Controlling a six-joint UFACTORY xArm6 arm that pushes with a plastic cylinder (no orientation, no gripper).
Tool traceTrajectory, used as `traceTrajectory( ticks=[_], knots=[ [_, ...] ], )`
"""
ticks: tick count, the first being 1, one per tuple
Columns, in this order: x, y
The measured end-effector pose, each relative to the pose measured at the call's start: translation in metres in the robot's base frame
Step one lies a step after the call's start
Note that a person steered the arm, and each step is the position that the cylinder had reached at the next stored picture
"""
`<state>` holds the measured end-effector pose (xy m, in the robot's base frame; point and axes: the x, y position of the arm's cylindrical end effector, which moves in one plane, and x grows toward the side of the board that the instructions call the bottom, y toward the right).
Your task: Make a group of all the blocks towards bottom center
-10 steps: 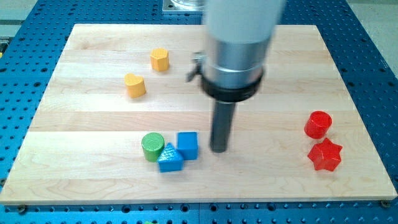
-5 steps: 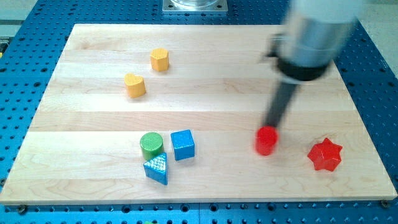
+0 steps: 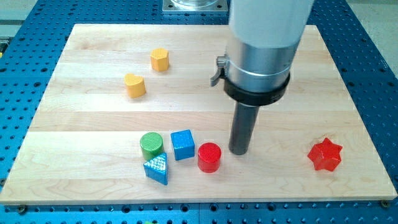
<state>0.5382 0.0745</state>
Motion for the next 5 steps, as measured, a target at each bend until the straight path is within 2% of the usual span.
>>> traceTrajectory(
  ticks=[1,2,3,4,5],
  knots=[
    [-0.017,0.099],
    [-0.022,0.229],
    [0.014,0.218],
    [0.04,0.068],
    [0.044,-0.053]
  ],
)
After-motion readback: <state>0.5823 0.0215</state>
